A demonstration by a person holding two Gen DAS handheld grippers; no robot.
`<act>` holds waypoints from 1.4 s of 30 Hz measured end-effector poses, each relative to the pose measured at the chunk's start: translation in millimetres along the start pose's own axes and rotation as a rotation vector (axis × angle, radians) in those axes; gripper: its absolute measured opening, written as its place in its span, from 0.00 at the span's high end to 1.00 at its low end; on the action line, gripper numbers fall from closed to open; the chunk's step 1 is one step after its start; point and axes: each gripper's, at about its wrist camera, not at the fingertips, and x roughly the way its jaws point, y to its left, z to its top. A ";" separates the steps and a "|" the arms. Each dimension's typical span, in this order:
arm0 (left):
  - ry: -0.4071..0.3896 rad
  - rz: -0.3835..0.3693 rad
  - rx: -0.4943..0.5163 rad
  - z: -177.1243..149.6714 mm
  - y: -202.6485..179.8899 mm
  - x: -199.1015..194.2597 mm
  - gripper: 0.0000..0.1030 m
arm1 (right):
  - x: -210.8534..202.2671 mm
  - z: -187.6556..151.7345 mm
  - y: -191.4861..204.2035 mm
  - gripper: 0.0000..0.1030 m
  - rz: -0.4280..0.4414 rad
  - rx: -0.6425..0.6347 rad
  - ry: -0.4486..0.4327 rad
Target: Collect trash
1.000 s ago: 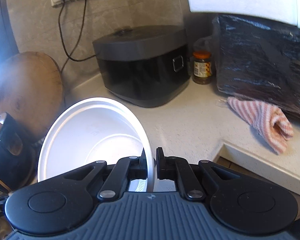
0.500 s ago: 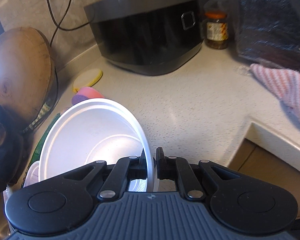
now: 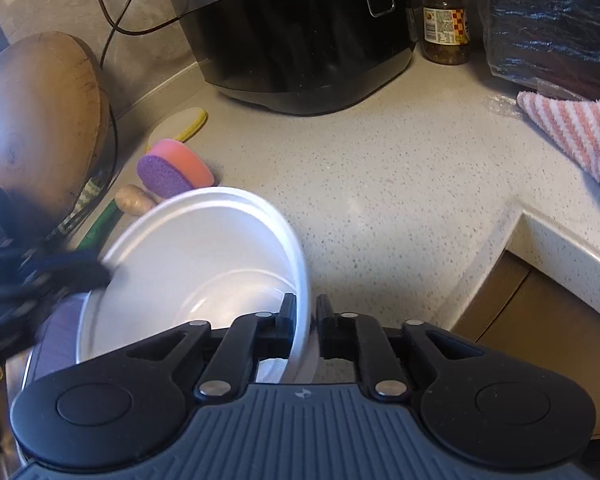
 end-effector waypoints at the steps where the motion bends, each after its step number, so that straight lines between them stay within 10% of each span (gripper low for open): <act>1: -0.008 -0.011 -0.019 0.9 2.8 3.5 0.79 | -2.0 -2.0 -0.2 0.84 0.011 0.000 -0.005; 13: 0.168 -0.193 -0.147 -0.9 12.4 47.7 0.62 | 2.5 -10.6 -1.4 0.83 0.113 -0.014 0.008; 17: 0.197 -0.117 -0.162 -7.5 11.9 55.6 0.89 | -2.4 -8.1 -0.5 0.82 0.104 -0.044 -0.008; 22: 0.076 -0.124 -0.295 -15.8 30.5 27.1 0.91 | -26.5 10.8 -8.1 0.80 0.132 -0.084 -0.079; 27: -0.039 -0.110 -0.471 -21.8 61.6 -12.8 0.90 | -48.8 54.2 -7.4 0.29 0.219 -0.099 -0.194; 42: -0.158 0.072 -0.692 -63.7 125.6 -99.6 0.89 | 113.1 127.8 97.5 0.22 0.242 -0.388 -0.014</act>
